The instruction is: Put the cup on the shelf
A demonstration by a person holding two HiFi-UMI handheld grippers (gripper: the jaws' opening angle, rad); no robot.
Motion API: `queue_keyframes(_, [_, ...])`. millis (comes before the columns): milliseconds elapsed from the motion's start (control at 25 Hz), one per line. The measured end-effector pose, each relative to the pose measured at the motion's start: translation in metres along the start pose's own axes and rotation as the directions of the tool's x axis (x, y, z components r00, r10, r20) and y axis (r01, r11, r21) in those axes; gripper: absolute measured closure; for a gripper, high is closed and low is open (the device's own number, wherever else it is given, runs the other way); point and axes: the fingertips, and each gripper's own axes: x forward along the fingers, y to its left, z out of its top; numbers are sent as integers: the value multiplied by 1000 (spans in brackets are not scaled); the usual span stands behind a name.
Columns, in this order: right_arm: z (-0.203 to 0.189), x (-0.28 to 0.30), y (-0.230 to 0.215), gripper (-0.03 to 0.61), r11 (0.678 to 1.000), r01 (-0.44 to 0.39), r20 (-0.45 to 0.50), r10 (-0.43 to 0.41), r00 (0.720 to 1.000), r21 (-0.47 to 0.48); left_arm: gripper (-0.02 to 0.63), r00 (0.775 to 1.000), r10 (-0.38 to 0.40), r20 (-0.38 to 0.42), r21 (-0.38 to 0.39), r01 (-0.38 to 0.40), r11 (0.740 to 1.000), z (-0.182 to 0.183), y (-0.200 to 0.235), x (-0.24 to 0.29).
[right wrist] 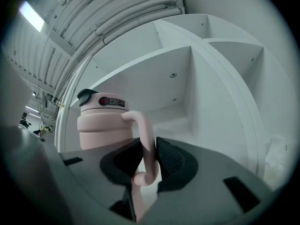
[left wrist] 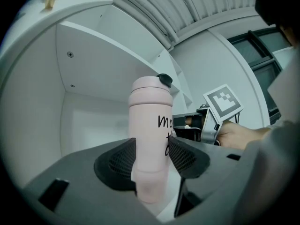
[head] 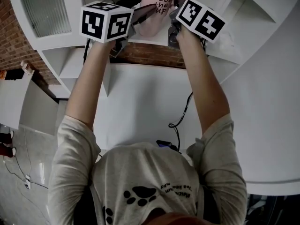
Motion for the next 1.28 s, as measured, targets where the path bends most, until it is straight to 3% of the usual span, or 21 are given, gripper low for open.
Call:
queue_keyframes(880, [-3, 24, 0, 488, 997, -11, -16, 10, 1000, -81, 388, 1000, 14, 24, -58, -13, 998, 0, 17, 7])
queue_keyframes(1280, [1, 17, 2, 482, 997, -35, 0, 35, 999, -67, 402, 999, 38, 24, -27, -37, 999, 1, 15, 8])
